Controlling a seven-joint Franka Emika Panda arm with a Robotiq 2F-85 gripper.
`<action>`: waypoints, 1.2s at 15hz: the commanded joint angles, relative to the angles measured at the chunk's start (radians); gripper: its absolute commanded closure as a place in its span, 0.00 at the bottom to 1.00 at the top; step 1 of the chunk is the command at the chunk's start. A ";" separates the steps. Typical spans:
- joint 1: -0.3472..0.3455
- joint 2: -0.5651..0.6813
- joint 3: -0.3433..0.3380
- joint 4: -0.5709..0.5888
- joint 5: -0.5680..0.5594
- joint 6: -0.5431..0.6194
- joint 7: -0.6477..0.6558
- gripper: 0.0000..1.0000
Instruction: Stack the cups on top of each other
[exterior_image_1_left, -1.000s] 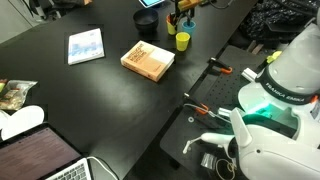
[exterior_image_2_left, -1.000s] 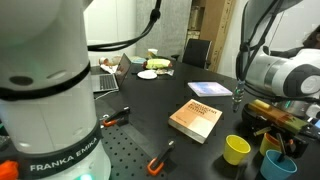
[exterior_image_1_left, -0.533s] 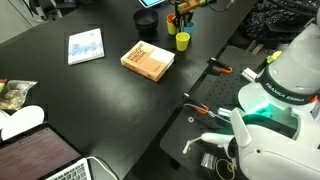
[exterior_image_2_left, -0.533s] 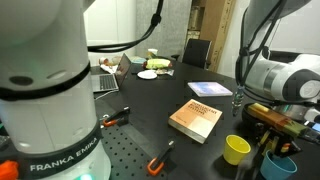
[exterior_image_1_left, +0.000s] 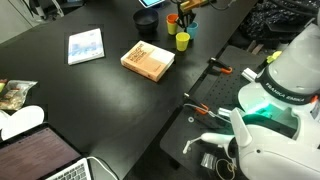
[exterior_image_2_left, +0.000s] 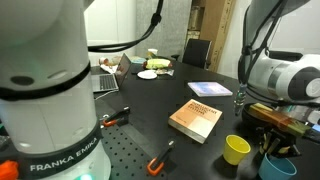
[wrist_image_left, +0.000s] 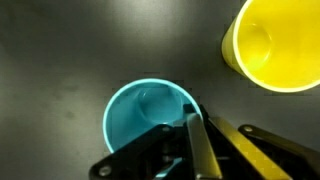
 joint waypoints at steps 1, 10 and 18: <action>0.049 -0.087 -0.048 -0.031 -0.062 -0.069 0.048 0.99; 0.102 -0.186 -0.074 0.072 -0.204 -0.168 0.112 0.99; 0.105 -0.097 -0.008 0.238 -0.179 -0.189 0.096 0.99</action>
